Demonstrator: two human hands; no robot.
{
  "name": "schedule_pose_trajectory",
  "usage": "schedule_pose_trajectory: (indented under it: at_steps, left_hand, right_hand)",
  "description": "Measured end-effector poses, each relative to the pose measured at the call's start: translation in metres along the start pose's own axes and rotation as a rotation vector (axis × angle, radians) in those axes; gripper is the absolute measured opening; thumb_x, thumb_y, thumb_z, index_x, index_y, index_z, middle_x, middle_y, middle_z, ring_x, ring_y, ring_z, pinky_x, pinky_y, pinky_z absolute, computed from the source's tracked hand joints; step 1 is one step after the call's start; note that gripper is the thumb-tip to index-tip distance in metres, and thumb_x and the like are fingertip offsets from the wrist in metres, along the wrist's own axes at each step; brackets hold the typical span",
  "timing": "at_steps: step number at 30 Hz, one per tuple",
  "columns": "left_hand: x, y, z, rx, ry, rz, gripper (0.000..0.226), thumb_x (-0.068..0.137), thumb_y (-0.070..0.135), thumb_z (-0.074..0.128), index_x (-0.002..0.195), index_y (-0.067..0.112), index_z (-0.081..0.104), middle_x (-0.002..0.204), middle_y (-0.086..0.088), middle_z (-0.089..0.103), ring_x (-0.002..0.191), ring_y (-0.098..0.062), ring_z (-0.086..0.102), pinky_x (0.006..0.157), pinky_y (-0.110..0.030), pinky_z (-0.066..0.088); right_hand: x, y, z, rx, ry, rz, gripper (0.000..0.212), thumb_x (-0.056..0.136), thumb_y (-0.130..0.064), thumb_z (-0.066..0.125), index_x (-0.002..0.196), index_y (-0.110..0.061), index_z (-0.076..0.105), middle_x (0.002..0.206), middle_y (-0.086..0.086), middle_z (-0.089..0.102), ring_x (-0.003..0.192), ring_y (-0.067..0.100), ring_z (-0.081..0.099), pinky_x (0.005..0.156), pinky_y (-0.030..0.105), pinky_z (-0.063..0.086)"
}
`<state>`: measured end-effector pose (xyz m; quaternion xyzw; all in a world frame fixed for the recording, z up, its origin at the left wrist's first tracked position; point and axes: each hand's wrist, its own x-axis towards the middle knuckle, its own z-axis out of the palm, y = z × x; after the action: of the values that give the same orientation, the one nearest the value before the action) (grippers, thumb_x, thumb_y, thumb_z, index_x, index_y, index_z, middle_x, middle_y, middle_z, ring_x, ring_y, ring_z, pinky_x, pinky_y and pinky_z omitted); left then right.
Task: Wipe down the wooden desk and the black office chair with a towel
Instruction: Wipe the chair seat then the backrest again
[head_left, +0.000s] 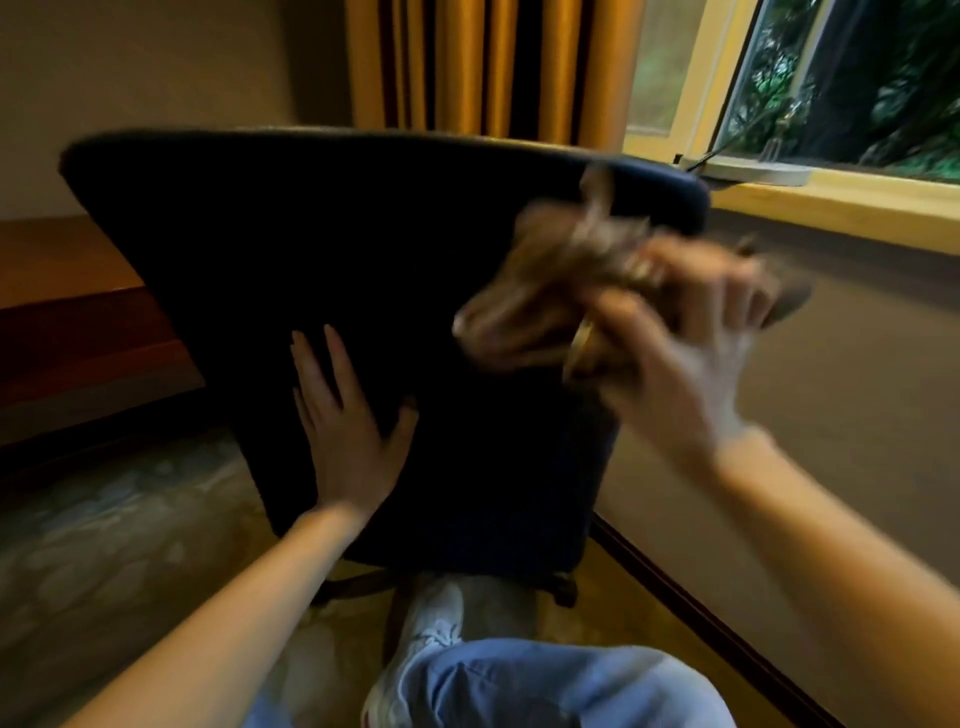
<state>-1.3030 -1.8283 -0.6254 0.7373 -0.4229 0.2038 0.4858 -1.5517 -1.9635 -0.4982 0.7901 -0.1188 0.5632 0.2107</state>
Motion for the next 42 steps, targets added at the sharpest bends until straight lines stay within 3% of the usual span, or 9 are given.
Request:
schedule_pose_trajectory:
  at_steps: [5,11,14,17,22,24,28,32,42]
  left_hand:
    - [0.008,-0.004,-0.005,-0.056,-0.084,-0.019,0.096,0.095,0.061,0.046,0.163,0.014,-0.002,0.169,-0.019,-0.014,0.157,-0.039,-0.010,0.121,-0.066,0.018]
    - [0.013,-0.027,0.002,-0.022,-0.096,-0.001,0.101,0.094,0.022,0.069,0.164,0.018,-0.004,0.169,-0.014,-0.019,0.156,-0.034,-0.015,0.122,-0.066,0.014]
    - [0.014,-0.043,0.015,0.008,-0.045,0.055,0.100,0.095,0.015,0.070,0.164,0.021,-0.002,0.169,-0.016,-0.016,0.157,-0.035,-0.013,0.121,-0.066,0.019]
    - [0.012,-0.047,0.020,0.021,-0.018,0.091,0.092,0.097,0.017,0.066,0.164,0.021,0.002,0.170,-0.016,-0.012,0.157,-0.035,-0.010,0.120,-0.065,0.024]
    - [0.016,-0.035,0.027,0.040,0.024,0.086,0.092,0.098,0.024,0.067,0.163,0.021,0.001,0.168,-0.024,-0.010,0.157,-0.039,-0.007,0.121,-0.065,0.020]
    - [0.009,-0.035,0.028,0.030,0.022,0.070,0.094,0.098,0.028,0.067,0.163,0.021,0.000,0.168,-0.026,-0.010,0.157,-0.040,-0.008,0.121,-0.066,0.019]
    - [0.002,-0.033,0.022,0.004,0.026,0.050,0.094,0.099,0.030,0.068,0.161,0.002,0.003,0.165,-0.033,-0.009,0.156,-0.044,-0.007,0.121,-0.066,0.019]
    - [0.002,-0.033,0.019,0.044,0.007,0.064,0.091,0.099,0.029,0.068,0.159,-0.003,0.008,0.163,-0.039,-0.004,0.154,-0.049,-0.002,0.119,-0.066,0.023]
    - [-0.006,-0.066,0.018,0.164,-0.066,0.164,0.087,0.098,0.022,0.068,0.160,-0.002,0.012,0.165,-0.034,-0.001,0.156,-0.044,-0.001,0.124,-0.061,0.018]
  right_hand:
    - [0.059,0.032,-0.003,-0.162,0.121,0.123,0.031,0.097,-0.037,0.058,0.125,-0.026,0.059,0.126,0.026,0.058,0.115,0.035,0.046,0.090,0.050,0.039]
    - [0.007,0.026,0.047,-0.029,0.131,0.232,0.044,0.076,-0.030,0.071,0.116,-0.025,0.052,0.120,0.025,0.054,0.112,0.039,0.048,0.089,0.051,0.041]
    - [-0.084,0.014,0.091,0.022,0.009,0.200,0.042,0.077,-0.035,0.069,0.115,-0.025,0.057,0.122,0.014,0.041,0.107,0.035,0.044,0.089,0.052,0.039]
    - [-0.158,-0.005,0.117,0.114,-0.105,0.380,0.040,0.079,-0.037,0.068,0.115,-0.025,0.057,0.123,0.013,0.041,0.107,0.038,0.045,0.092,0.053,0.036]
    - [-0.246,-0.021,0.120,0.153,-0.735,0.369,0.067,0.056,-0.030,0.073,0.121,-0.026,0.055,0.119,0.015,0.042,0.104,0.046,0.052,0.080,0.053,0.045]
    - [-0.269,-0.025,0.108,0.229,-0.819,0.443,0.066,0.057,-0.026,0.069,0.121,-0.027,0.056,0.120,0.009,0.040,0.104,0.046,0.053,0.079,0.053,0.048]
    - [-0.228,-0.033,0.074,0.388,-0.356,0.695,0.066,0.064,-0.011,0.070,0.123,-0.036,0.055,0.129,0.012,0.042,0.117,0.044,0.050,0.096,0.055,0.047]
    - [-0.153,-0.008,0.075,0.277,0.024,0.593,0.036,0.090,-0.020,0.065,0.125,-0.017,0.053,0.130,0.024,0.040,0.118,0.050,0.048,0.100,0.057,0.044]
    - [-0.266,-0.084,0.167,0.200,-0.295,0.713,0.044,0.077,-0.029,0.057,0.120,-0.022,0.053,0.130,0.016,0.037,0.115,0.039,0.038,0.094,0.054,0.034]
